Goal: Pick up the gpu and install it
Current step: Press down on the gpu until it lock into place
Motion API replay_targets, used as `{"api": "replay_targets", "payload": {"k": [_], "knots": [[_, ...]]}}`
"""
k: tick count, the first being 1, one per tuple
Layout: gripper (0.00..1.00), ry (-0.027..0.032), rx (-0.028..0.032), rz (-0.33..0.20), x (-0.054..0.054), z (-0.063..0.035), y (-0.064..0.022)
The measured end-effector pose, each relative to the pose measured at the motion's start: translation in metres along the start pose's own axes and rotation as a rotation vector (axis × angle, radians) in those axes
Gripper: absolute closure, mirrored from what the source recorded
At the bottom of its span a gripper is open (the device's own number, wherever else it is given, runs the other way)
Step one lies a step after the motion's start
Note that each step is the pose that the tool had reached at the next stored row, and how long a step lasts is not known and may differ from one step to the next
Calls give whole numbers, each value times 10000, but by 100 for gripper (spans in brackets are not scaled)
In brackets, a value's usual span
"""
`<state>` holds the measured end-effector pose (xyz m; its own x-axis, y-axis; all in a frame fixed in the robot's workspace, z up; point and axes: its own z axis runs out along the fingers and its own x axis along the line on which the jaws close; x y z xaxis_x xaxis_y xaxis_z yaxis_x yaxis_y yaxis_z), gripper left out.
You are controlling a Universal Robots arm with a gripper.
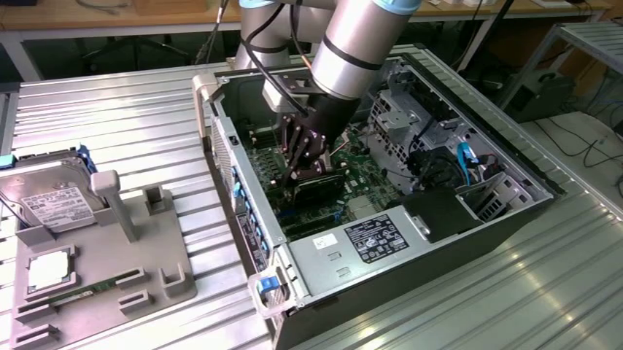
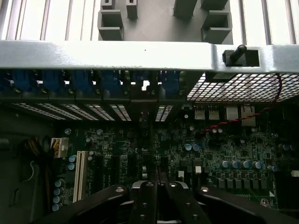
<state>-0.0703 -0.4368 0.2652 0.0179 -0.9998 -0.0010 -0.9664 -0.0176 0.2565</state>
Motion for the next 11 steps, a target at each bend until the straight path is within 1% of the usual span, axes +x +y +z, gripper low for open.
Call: {"api": "replay_targets", "payload": {"k": [1,2,4,6,8,11], "knots": [[89,-24,7,-6,-1,-12,3],[89,-58,22,-16,-5,-44,10],[89,-28,6,-8,-1,-144,38],[89,-27,9,-7,-1,-246,65],[89,-28,10,-8,-1,-274,72],[89,-26,9,-7,-1,-275,73]]}}
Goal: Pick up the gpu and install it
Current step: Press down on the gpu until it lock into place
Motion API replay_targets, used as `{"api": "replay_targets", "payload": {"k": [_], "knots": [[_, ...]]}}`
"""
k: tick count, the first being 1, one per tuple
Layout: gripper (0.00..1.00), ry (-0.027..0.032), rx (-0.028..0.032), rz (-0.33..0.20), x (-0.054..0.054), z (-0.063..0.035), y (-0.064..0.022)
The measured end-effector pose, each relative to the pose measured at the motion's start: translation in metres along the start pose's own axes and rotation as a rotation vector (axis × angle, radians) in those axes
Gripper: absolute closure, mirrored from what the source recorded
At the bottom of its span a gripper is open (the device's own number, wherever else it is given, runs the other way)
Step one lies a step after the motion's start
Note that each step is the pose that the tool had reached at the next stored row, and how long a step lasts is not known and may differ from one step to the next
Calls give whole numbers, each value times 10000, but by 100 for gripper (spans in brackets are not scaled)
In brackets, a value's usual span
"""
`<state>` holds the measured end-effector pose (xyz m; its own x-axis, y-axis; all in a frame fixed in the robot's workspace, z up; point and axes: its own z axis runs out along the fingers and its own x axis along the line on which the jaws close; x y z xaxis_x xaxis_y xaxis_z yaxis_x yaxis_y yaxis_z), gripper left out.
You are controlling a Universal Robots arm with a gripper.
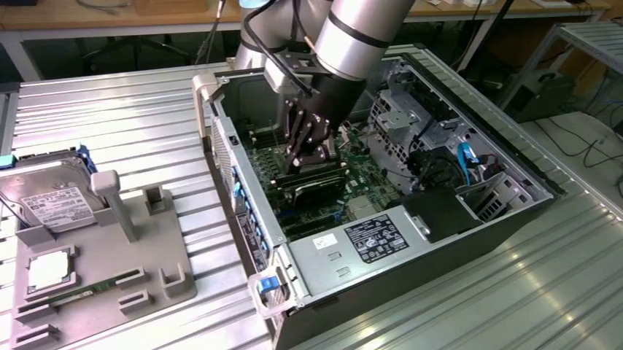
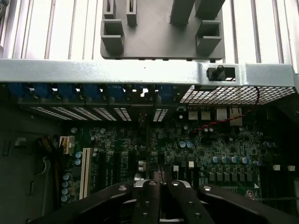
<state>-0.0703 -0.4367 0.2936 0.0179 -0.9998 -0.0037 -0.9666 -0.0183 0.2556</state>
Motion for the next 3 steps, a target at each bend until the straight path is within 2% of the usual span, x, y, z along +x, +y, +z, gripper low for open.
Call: {"api": "replay_targets", "payload": {"k": [3], "knots": [[89,-1,0,0,0,0,0]]}}
